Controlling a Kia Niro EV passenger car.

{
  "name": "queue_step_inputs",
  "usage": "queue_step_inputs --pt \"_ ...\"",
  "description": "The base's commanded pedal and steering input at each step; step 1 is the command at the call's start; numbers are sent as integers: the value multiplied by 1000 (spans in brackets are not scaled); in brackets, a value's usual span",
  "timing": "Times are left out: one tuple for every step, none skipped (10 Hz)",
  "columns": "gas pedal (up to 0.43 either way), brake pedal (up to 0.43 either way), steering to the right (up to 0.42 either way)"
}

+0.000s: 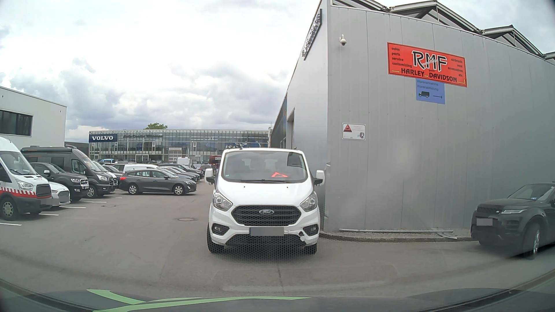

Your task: Follow the waypoints while adhering to traffic rules and regulations

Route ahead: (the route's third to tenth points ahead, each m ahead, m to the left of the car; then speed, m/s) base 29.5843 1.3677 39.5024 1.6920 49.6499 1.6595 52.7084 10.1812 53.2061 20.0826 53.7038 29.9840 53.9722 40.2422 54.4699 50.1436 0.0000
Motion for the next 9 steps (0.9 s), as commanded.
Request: queue_step_inputs --pt "0 524 -11" --pt "0 524 -11" --pt "0 524 -11" --pt "0 524 -12" --pt "0 524 -12" --pt "0 524 -11" --pt "0 524 -12" --pt "0 524 -11" --pt "0 524 -11"
